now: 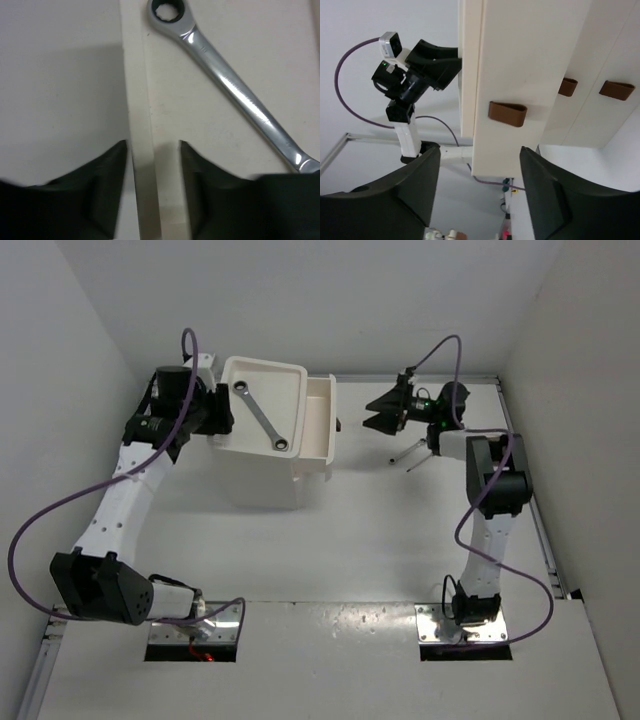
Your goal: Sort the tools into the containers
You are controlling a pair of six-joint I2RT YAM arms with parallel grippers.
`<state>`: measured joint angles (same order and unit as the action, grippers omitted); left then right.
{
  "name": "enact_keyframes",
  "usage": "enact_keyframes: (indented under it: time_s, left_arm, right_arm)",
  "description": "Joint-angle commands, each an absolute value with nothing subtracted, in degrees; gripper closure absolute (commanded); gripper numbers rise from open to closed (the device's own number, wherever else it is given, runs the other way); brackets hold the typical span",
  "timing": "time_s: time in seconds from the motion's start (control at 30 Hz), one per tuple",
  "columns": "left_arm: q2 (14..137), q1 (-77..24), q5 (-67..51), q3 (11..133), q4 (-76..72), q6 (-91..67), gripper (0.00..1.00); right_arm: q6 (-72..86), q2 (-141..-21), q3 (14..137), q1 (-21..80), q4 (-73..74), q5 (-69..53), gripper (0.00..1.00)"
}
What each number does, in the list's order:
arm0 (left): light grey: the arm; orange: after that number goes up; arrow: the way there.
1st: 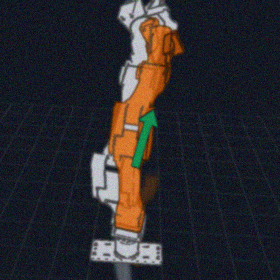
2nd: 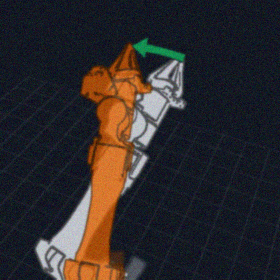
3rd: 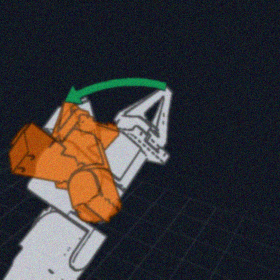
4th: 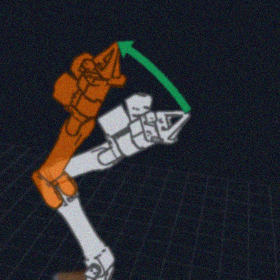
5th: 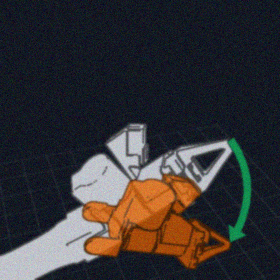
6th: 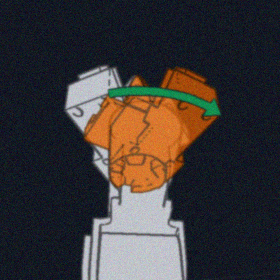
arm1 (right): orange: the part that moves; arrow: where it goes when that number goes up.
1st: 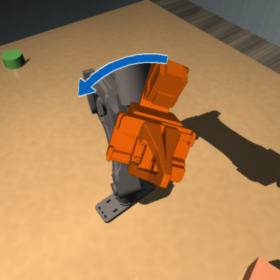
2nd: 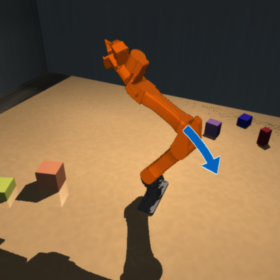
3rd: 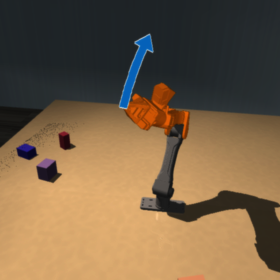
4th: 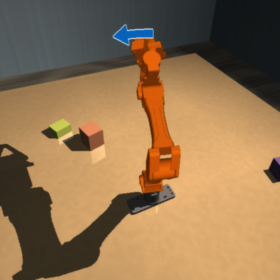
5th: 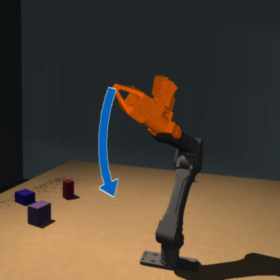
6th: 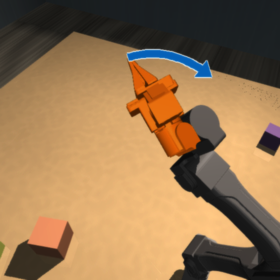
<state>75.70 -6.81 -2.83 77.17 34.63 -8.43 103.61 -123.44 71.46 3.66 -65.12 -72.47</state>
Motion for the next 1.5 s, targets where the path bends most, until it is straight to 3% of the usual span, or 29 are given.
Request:
enact_keyframes:
  time_s: [0.0, 0.07, 0.17, 0.2, 0.23, 0.43, 0.6, 0.73, 0.9, 1.0, 1.13, 1.23, 1.47]
  left_arm:
    - [75.0, -6.9, -6.9, 85.1, 33.4, -7.5, 0.37]
    - [75.0, -6.9, -6.9, 87.9, 33.9, -6.9, 0.25]
    - [75.7, -6.9, -4.3, 93.6, 33.9, -6.9, 0.12]
    - [75.7, -6.9, -3.8, 94.9, 33.9, -6.9, 0.11]
    - [75.7, -6.9, -2.5, 97.3, 33.9, -6.9, 0.09]
    - [72.4, -6.9, 7.0, 99.0, 34.4, -8.8, 0.0]
    - [69.3, -6.9, 12.0, 91.6, 34.5, -9.9, 0.0]
    - [67.3, -6.9, 10.9, 88.2, 33.9, -9.9, 0.0]
    - [66.6, -6.9, 7.4, 86.4, 33.9, -7.3, 0.0]
    - [68.1, -6.9, 5.9, 86.4, 33.9, -7.3, 0.0]
    - [69.5, -6.3, 4.5, 86.9, 34.5, -7.3, 0.0]
    - [70.0, -5.3, 3.9, 87.4, 34.5, -7.3, 0.0]
    - [73.4, -2.9, -0.6, 89.3, 35.5, -9.1, 0.0]
  right_arm:
    - [93.1, -116.2, 72.9, -1.2, -57.3, -75.3, 0.31]
    - [77.0, -113.7, 72.2, -4.5, -45.9, -74.8, 0.3]
    - [42.6, -110.4, 82.7, -7.4, 6.9, -63.7, 0.28]
    - [22.1, -110.4, 87.7, -7.4, 30.4, -59.2, 0.28]
    - [16.7, -110.4, 93.7, -7.4, 36.4, -51.6, 0.28]
    - [8.5, -103.9, 89.7, -8.8, 40.2, -25.1, 0.28]
    - [1.8, -109.6, 92.9, -9.3, 47.4, -14.2, 0.33]
    - [-12.4, -112.1, 97.5, -10.5, 49.8, -18.3, 0.41]
    - [-39.5, -114.9, 102.9, -12.8, 53.9, -28.6, 0.38]
    - [-60.4, -120.9, 112.6, -12.8, 67.0, -31.0, 0.34]
    - [-74.0, -123.5, 114.9, -13.4, 69.8, -31.1, 0.34]
    - [-81.5, -124.6, 113.2, -12.2, 69.1, -28.0, 0.34]
    - [-83.1, -130.3, 118.7, -10.6, 68.8, -27.3, 0.35]
